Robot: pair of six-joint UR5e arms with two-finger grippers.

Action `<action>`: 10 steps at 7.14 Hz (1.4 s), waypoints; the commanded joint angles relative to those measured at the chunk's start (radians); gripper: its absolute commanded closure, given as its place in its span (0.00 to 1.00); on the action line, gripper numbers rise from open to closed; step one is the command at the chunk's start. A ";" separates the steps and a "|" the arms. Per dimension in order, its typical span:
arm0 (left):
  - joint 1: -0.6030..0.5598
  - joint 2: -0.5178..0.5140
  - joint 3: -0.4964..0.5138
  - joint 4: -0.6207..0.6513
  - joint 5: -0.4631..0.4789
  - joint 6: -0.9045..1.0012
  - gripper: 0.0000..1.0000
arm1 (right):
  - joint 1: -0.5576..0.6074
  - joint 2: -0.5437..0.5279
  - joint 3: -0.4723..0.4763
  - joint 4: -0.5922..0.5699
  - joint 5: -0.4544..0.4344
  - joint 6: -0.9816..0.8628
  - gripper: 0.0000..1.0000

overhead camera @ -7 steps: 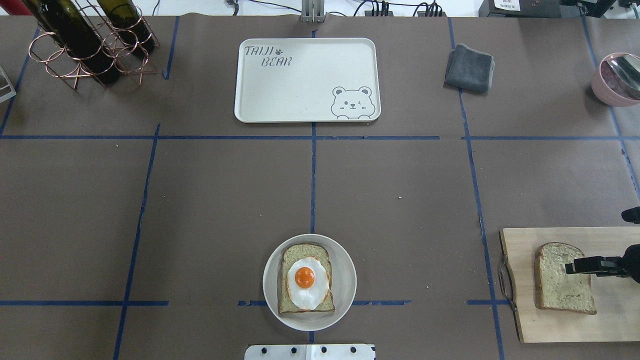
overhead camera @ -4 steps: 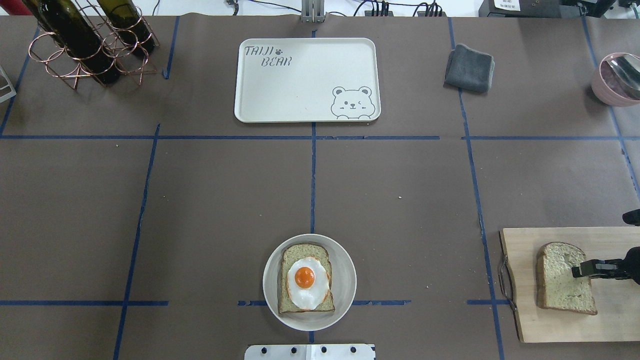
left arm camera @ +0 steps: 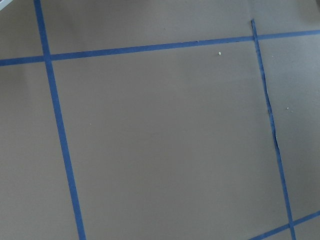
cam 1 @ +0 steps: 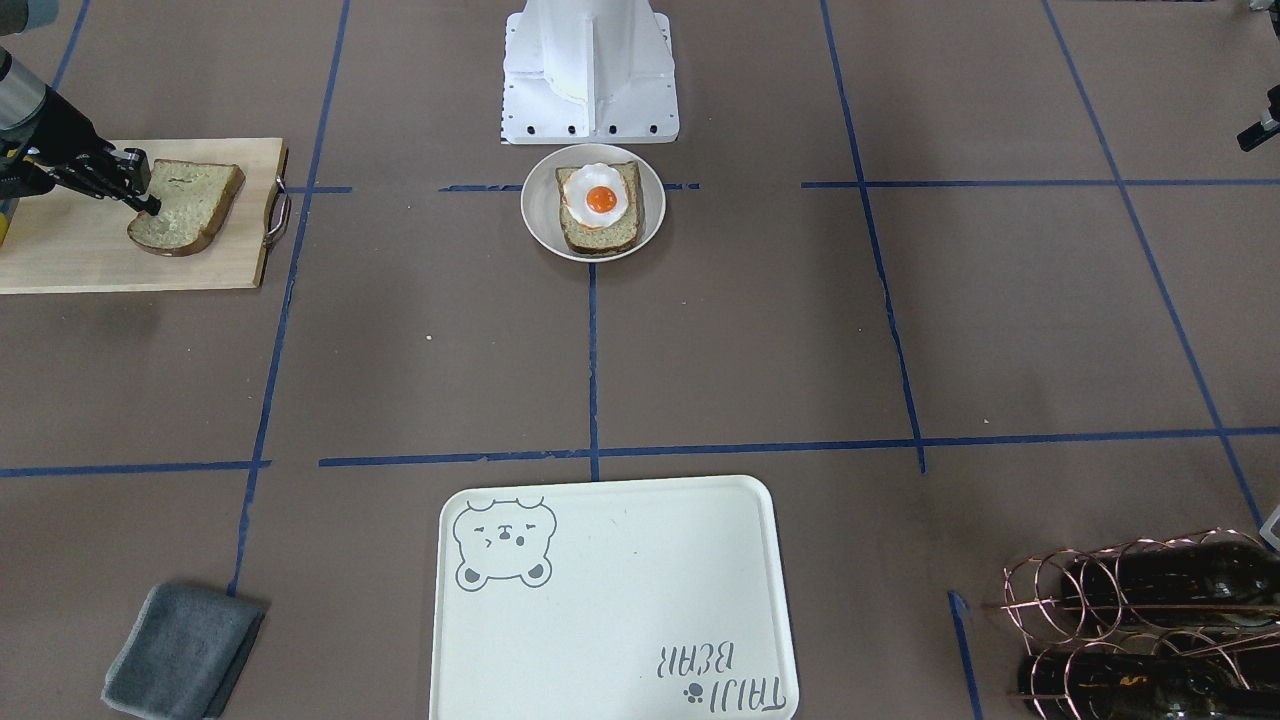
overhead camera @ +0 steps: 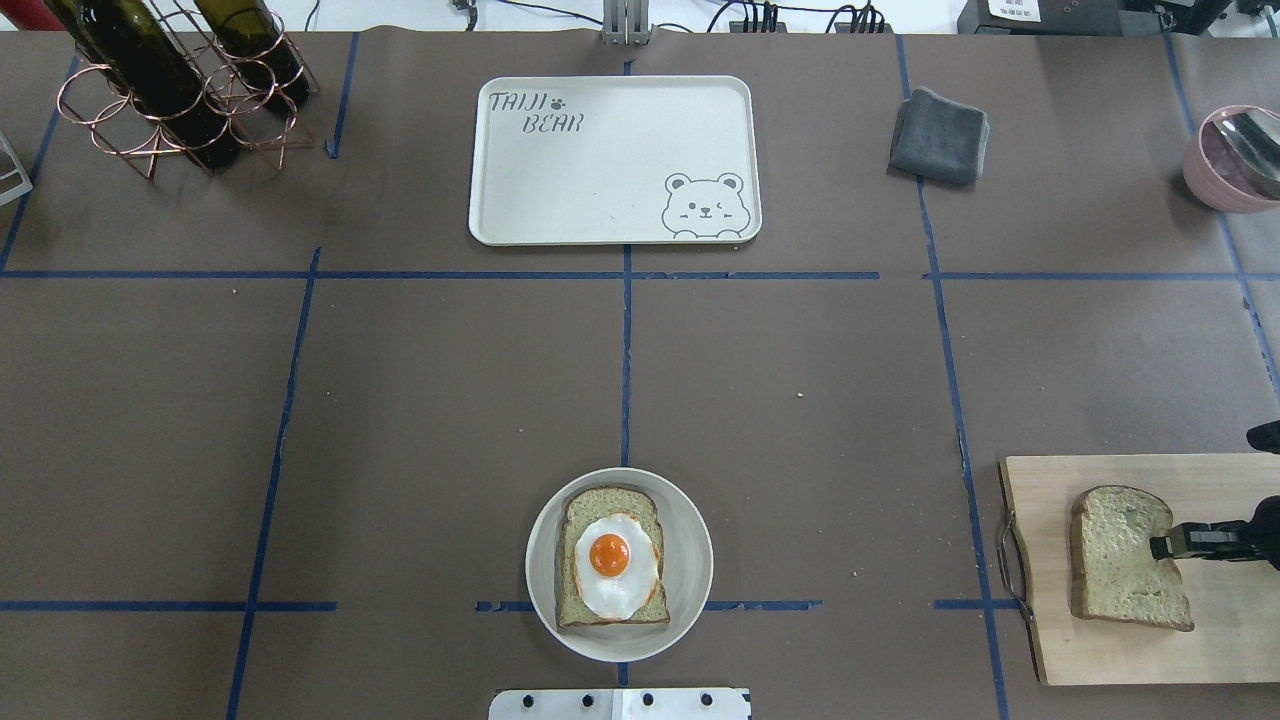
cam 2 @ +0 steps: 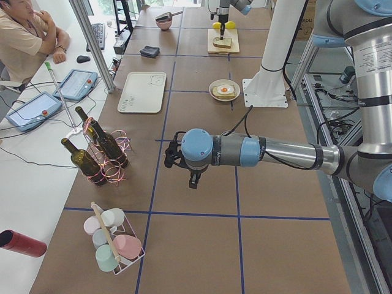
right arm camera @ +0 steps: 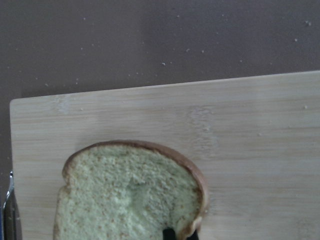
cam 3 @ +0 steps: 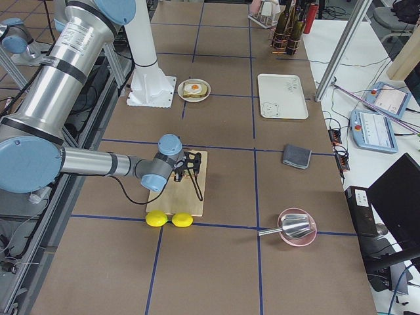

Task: Make sandwich and place on tray
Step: 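Lower the right gripper and grasp the bread slice's edge, then lift the bread slice with the right gripper and carry it over the egg plate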

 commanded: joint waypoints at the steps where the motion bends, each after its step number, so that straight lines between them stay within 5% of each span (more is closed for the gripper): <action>1: 0.000 0.000 -0.001 0.000 0.000 0.000 0.00 | 0.001 -0.006 0.000 0.009 0.012 -0.001 1.00; 5: 0.000 0.000 -0.001 -0.002 -0.023 -0.002 0.00 | 0.002 0.040 0.017 0.153 0.097 0.048 1.00; 10: 0.000 -0.002 -0.001 -0.014 -0.023 0.000 0.00 | -0.037 0.467 -0.022 0.145 0.138 0.288 1.00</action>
